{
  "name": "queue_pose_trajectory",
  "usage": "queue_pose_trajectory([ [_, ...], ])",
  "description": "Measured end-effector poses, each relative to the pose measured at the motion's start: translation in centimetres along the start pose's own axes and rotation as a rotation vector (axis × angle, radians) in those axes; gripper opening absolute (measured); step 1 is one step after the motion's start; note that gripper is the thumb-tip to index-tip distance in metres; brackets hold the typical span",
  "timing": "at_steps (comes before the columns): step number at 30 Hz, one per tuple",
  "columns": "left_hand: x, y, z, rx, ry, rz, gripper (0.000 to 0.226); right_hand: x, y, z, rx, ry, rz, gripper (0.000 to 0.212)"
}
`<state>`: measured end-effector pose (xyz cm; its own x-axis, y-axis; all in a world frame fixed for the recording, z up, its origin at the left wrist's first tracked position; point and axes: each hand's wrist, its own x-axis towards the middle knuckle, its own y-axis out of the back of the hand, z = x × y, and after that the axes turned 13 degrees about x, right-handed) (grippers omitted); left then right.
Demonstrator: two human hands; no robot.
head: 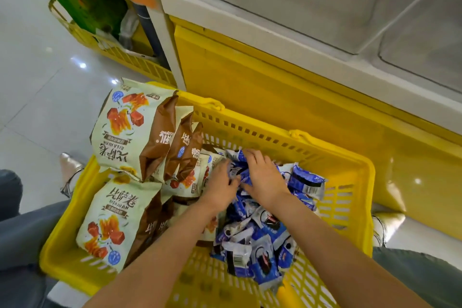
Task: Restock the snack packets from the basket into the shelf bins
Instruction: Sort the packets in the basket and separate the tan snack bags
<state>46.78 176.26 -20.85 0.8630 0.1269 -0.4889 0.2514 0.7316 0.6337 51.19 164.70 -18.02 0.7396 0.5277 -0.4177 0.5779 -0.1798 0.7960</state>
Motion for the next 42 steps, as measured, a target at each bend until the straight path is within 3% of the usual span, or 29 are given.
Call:
queue_pose_trajectory([
  [3,1.3,-0.5,0.2,0.002,0.135,0.010,0.047,0.9,-0.5,0.3,-0.097,-0.088,-0.020,0.080],
  [5,2.1,-0.6,0.5,0.126,0.200,0.001,0.042,1.1,-0.6,0.4,-0.155,-0.109,-0.013,0.072],
  [8,1.8,-0.9,0.5,0.308,0.174,0.079,0.037,0.8,-1.1,0.6,-0.163,-0.086,0.024,0.066],
  [12,-0.1,-1.8,0.0,-0.003,0.129,0.091,0.035,0.0,-1.6,1.1,-0.054,-0.035,-0.029,0.065],
  [18,-0.5,-0.6,0.3,-0.406,0.306,-0.054,0.049,-1.2,-0.4,0.7,-0.078,0.007,-0.057,0.070],
  [22,-2.0,0.0,1.3,-0.381,0.197,-0.034,0.033,-3.6,0.2,0.3,-0.087,0.031,-0.044,0.065],
  [27,-5.6,-0.5,2.5,-0.386,0.062,0.043,0.029,-8.1,0.9,0.2,0.018,0.025,0.023,0.064],
  [32,-9.5,-2.1,3.9,-0.490,0.002,0.019,0.024,-12.7,1.2,0.2,0.001,0.065,0.049,0.063],
  [35,-11.2,-2.7,4.3,-0.437,-0.042,0.024,0.016,-14.9,1.2,0.2,-0.054,0.065,0.002,0.064],
  [40,-13.3,-4.2,3.4,-0.154,-0.131,-0.135,0.044,-17.8,0.4,0.3,-0.114,0.064,-0.172,0.074],
  [42,-13.5,-4.4,3.0,0.025,-0.173,-0.205,0.044,-18.4,0.1,0.1,-0.150,0.067,-0.254,0.075],
])
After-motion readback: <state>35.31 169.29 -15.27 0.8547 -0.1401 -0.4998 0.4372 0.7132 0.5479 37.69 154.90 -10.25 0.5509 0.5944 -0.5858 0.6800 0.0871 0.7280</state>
